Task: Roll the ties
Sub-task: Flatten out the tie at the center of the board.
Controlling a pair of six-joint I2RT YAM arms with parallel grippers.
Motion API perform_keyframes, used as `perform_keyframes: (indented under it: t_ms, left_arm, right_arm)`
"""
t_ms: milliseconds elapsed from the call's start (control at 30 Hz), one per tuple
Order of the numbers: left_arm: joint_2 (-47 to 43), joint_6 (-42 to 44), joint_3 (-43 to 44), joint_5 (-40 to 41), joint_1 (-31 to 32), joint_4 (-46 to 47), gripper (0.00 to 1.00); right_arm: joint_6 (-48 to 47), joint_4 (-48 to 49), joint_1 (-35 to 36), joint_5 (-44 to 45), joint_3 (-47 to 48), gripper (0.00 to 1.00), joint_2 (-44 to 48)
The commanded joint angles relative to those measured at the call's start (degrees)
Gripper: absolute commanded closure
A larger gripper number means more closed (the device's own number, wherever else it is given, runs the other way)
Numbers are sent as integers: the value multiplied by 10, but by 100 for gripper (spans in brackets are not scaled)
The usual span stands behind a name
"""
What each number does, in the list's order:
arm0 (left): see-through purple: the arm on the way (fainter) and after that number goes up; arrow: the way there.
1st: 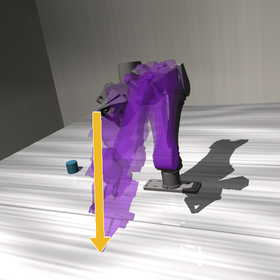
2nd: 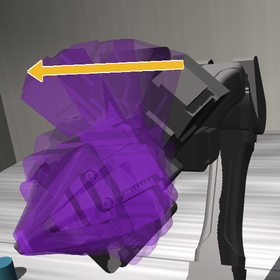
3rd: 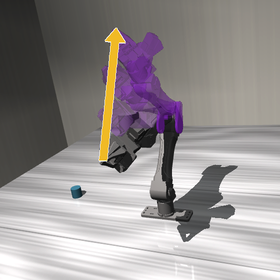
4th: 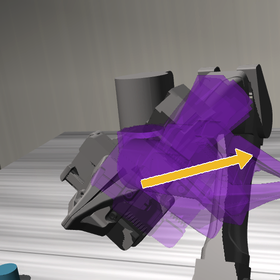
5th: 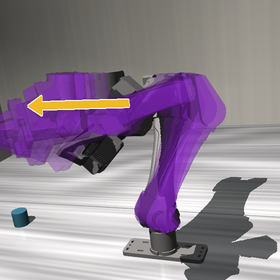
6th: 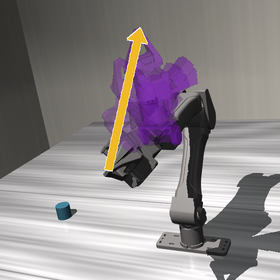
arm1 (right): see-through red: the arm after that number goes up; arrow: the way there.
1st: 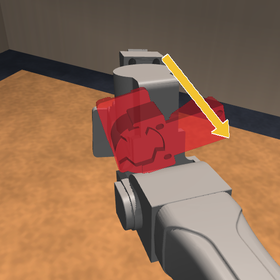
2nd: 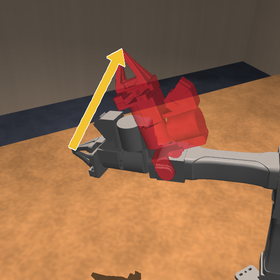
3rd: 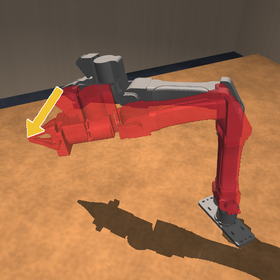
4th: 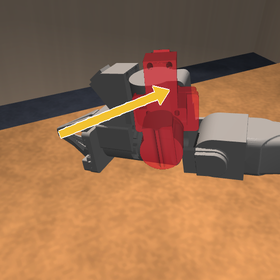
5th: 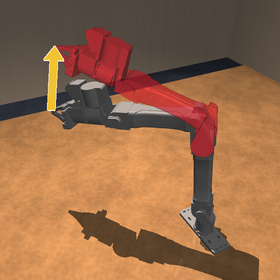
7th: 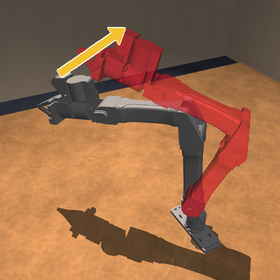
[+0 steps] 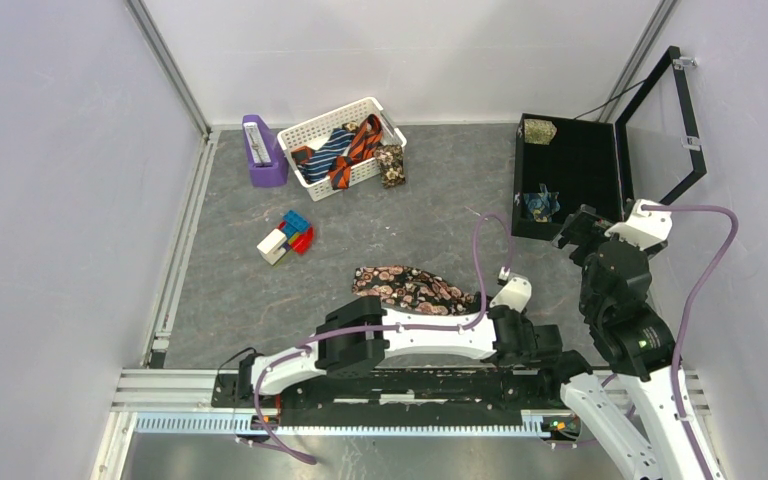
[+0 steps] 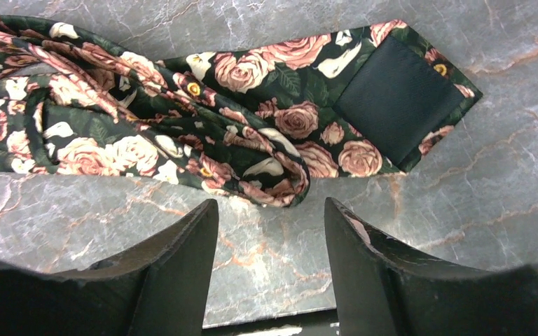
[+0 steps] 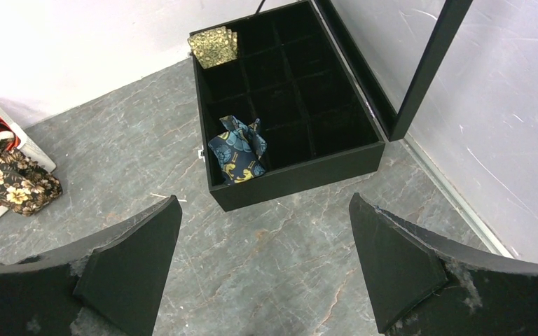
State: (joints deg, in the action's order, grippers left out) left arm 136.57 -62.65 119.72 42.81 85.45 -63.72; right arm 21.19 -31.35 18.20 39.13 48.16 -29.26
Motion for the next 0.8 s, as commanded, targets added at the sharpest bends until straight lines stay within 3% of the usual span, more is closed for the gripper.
perform_keyframes:
  t_ms: [0, 533, 767]
  left_arm:
    - [-28, -30, -36, 9, -14, 57, 37]
    - [-32, -4, -55, 14, -29, 115, 50]
    - [-40, 4, -53, 7, -28, 115, 73]
  right_arm:
    - [-7, 16, -3, -12, -3, 2, 7]
    - [-16, 24, -2, -33, -14, 2, 8]
    - [-18, 29, -2, -39, -20, 2, 6]
